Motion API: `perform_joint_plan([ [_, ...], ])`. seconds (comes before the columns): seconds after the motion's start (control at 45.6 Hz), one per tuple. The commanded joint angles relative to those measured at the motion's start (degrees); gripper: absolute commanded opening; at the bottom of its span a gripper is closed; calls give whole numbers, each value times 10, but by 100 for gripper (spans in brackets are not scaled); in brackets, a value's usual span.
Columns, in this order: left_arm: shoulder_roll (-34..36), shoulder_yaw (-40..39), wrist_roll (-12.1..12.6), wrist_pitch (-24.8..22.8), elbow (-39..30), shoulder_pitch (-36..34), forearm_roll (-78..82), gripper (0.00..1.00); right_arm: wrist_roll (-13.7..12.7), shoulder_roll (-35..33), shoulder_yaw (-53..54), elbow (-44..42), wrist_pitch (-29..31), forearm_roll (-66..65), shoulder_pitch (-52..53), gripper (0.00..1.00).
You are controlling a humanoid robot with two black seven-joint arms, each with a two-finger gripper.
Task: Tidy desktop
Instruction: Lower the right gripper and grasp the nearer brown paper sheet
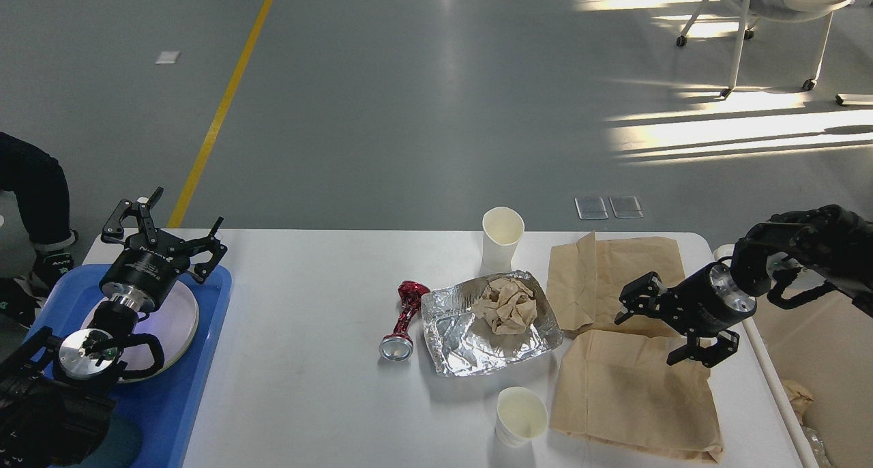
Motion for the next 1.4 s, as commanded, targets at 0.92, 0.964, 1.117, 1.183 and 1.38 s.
perform_joint_plan([
  [0.92, 0, 0, 0, 0, 0, 0, 0, 96, 0, 1, -10, -22, -58, -69, -55, 2],
  [0.964, 0, 0, 0, 0, 0, 0, 0, 96, 0, -1, -13, -14, -56, -72, -55, 0],
  [1.117, 0, 0, 0, 0, 0, 0, 0, 96, 0, -7, -40, 1, -45, -72, -38, 0],
  [1.183, 0, 0, 0, 0, 0, 0, 0, 96, 0, -16, -45, 7, -42, -72, -25, 0],
  [1.38, 0, 0, 0, 0, 0, 0, 0, 96, 0, -74, -55, 38, 34, -73, 49, 0],
])
